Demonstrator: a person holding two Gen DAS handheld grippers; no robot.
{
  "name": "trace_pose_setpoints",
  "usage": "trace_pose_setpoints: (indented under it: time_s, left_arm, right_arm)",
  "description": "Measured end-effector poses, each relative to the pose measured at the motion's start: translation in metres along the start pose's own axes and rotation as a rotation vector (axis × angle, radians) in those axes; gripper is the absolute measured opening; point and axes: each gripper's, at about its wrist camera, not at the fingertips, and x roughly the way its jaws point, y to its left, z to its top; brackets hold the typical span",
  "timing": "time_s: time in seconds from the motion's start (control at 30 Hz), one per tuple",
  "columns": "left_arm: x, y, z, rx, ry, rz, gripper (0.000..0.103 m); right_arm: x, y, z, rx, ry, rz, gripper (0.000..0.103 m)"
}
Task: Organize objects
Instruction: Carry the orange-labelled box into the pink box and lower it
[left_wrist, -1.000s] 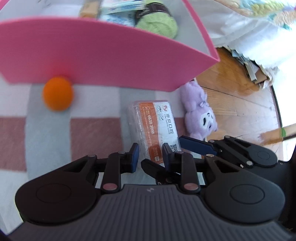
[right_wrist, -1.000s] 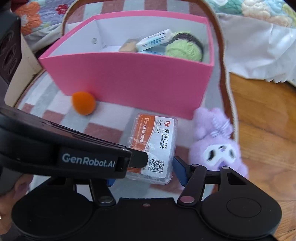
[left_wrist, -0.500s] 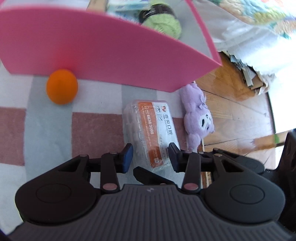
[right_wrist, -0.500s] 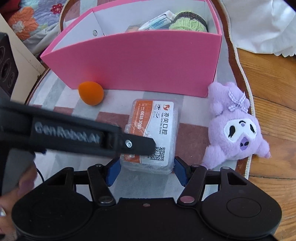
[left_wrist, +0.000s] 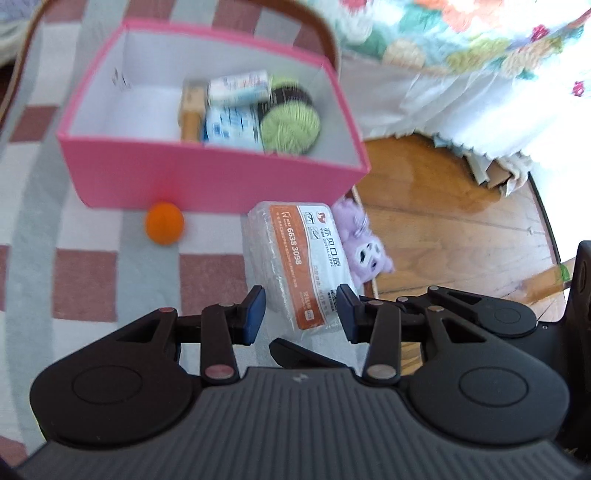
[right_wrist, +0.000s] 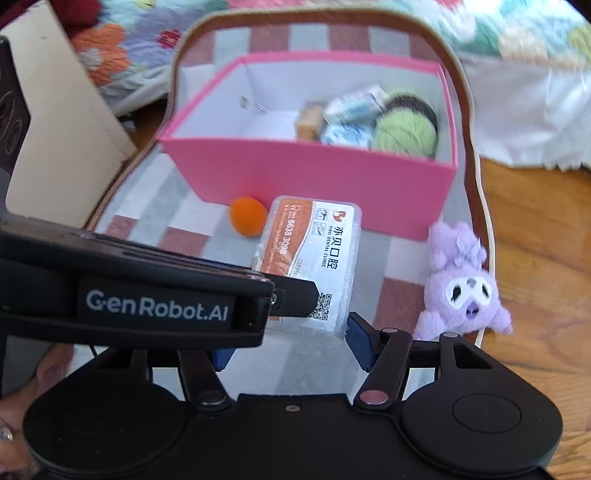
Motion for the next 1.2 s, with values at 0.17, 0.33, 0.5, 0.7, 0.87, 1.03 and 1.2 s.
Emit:
trace_pose_setpoints:
  time_s: [0.17,0.33,0.5,0.7,0.87,1.03,1.2]
  left_arm:
    - [-0.043,0.001,0.012,0.022,-0.093,0.014,0.041]
    - [-0.066,0.003,0.037,0.037,-0.161,0.067,0.041]
    - [-0.075,0.013,0.077,0.052,-0.178,0.121,0.041]
    - [-0.047,0.025,0.137,0.067,-0.142,0.199,0.041]
    - [-0.001,0.047,0.181,0.039,-0.067,0.263,0.041]
    - [0.041,0.076,0.210,-0.003,-0.014,0.287,0.041]
    - [0.070,0.092,0.217,-0.023,0.044,0.334,0.040]
  right_arm:
    - [-0.027,0.022,0.016,-0.086,-0.087,0.006,0.064]
    - [-0.037,0.038,0.041,-0.152,-0.171,0.018,0.063]
    - [-0.032,0.047,0.077,-0.183,-0.212,0.038,0.063]
    - [0.000,0.033,0.128,-0.143,-0.214,0.101,0.061]
    - [0.048,0.005,0.168,-0.051,-0.140,0.173,0.055]
    - [0.100,-0.005,0.194,-0.025,-0.076,0.189,0.053]
    - [0.138,-0.015,0.204,0.022,-0.013,0.223,0.052]
